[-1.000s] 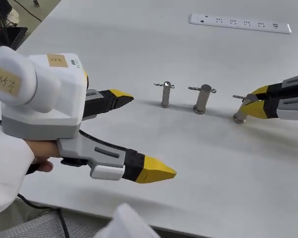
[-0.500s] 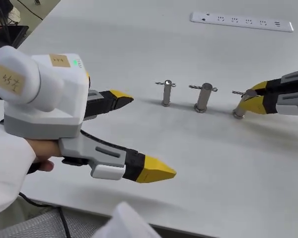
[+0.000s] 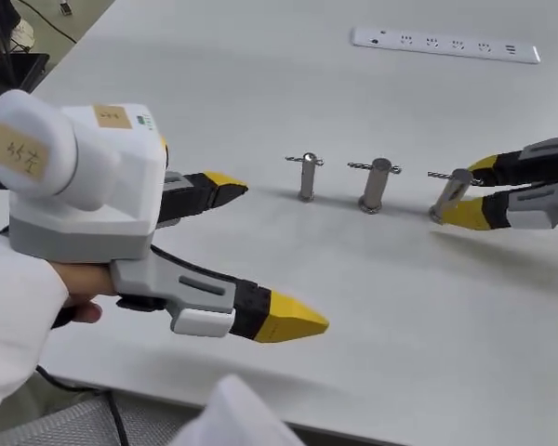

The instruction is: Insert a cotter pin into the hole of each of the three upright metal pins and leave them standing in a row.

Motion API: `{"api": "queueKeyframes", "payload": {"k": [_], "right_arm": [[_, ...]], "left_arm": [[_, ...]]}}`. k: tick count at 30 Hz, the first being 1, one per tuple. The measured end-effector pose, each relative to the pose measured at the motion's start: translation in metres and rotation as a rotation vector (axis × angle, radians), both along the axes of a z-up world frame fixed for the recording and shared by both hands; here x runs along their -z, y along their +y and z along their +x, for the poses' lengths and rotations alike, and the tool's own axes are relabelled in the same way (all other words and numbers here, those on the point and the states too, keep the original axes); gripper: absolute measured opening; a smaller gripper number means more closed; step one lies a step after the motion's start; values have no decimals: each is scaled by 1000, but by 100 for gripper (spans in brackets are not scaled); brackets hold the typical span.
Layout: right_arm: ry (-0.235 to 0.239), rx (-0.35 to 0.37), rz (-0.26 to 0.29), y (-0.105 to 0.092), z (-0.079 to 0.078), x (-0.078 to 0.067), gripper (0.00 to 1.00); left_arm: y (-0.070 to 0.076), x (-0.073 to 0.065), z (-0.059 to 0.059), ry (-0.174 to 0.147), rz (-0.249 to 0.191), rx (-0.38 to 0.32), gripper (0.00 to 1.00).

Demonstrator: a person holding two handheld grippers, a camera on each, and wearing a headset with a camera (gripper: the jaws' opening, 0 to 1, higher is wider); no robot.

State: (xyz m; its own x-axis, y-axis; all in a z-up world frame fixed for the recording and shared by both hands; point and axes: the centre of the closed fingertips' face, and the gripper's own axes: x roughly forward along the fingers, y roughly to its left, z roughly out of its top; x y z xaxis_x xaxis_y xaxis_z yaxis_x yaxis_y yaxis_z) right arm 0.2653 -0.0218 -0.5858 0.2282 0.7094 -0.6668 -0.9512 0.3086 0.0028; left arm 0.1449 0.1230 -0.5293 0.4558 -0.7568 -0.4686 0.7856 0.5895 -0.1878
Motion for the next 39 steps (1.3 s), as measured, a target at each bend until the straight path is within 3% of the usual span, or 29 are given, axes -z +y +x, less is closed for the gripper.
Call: {"api": "queueKeyframes", "payload": {"k": [5,7,13,17,21,25,28,35,39], "right_arm": [[15,83,49,-7,-10,-15,53],[45,127,76,-9,-17,-20,59],[30,187,112,-16,-35,-39,71],[12,235,160,-21,-44,-53,75],[-19,304,161,-31,-52,-60,76],[-10,383,200,-36,-64,-69,86],[-20,414,212,-38,-72,-73,94],[-7,453,207,-40,-90,-77,98],[3,466,241,-35,-98,-79,98]], "left_arm": [[5,-7,5,-10,-19,-32,99],[6,-9,6,-13,-29,-44,99],[6,-18,11,-30,-56,-72,99],[7,-21,13,-32,-66,-85,99],[8,-26,13,-31,-87,-104,99],[10,-30,12,-39,-89,-115,99],[12,-35,11,-35,-118,-129,99],[20,-31,6,-25,-83,-132,99],[26,-24,2,-11,-50,-127,99]]}}
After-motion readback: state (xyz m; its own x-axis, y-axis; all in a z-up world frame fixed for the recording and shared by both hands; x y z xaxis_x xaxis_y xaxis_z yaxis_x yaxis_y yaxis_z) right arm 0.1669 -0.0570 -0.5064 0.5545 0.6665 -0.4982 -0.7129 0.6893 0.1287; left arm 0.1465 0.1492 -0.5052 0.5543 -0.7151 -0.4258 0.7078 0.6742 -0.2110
